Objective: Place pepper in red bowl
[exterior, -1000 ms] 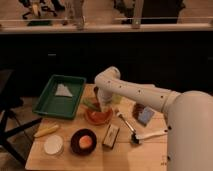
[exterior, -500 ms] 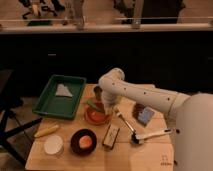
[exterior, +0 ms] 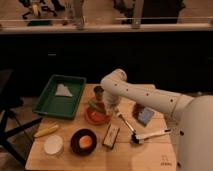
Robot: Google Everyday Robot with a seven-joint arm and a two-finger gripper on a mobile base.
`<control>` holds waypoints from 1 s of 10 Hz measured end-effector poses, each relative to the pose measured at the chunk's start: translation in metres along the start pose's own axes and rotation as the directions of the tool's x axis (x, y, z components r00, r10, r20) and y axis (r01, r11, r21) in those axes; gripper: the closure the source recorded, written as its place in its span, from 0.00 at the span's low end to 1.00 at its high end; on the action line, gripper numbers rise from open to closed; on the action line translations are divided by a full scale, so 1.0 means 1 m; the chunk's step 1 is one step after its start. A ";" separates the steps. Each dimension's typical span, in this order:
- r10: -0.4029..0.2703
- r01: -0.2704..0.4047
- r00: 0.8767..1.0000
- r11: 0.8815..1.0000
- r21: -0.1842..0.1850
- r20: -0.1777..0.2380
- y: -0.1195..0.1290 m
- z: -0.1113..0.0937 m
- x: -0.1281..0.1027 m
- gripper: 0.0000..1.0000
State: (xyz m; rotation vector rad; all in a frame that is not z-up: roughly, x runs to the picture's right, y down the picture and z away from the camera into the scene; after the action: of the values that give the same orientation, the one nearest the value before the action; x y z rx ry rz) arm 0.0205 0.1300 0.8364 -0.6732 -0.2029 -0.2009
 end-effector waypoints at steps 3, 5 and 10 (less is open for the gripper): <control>0.012 -0.012 1.000 1.000 0.002 0.012 0.001 -0.001 0.001 0.78; 0.017 -0.017 1.000 1.000 0.004 0.017 0.002 -0.001 0.001 0.56; 0.025 -0.025 0.999 1.000 -0.001 0.021 0.002 -0.001 0.002 0.20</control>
State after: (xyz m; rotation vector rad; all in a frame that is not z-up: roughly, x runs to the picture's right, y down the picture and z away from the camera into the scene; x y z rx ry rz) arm 0.0227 0.1313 0.8349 -0.6780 -0.2148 -0.1703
